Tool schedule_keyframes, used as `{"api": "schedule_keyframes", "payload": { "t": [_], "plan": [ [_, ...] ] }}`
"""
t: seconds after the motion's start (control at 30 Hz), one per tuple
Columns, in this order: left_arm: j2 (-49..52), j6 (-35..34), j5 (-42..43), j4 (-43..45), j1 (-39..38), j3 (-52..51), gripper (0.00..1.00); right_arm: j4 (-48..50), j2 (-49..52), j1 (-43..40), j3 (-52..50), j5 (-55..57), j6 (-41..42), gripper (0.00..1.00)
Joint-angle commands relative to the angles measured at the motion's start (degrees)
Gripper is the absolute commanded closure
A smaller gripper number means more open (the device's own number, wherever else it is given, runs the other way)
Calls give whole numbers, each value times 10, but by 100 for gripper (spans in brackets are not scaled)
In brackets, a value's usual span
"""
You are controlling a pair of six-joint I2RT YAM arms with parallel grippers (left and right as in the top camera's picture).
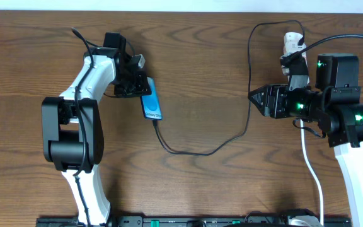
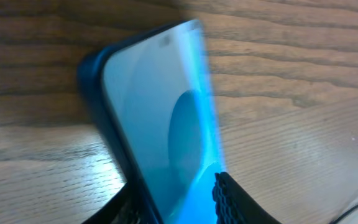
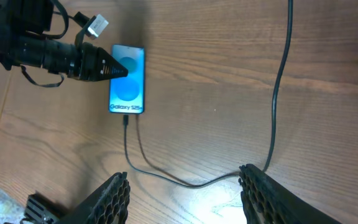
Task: Plug charger to phone and switch on socket
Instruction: 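Lower the phone flat onto the table with the left gripper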
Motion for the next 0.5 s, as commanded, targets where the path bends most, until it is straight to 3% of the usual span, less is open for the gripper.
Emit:
{"api": "schedule_keyframes", "payload": {
  "t": [0.0,0.47],
  "plan": [
    [-4,3,-24,-3,1,5,64,-1,-1,-2,10,10,-9,44],
    [-4,3,-35,-3,1,5,64,-3,-1,-2,10,13,-13,44]
  ]
}}
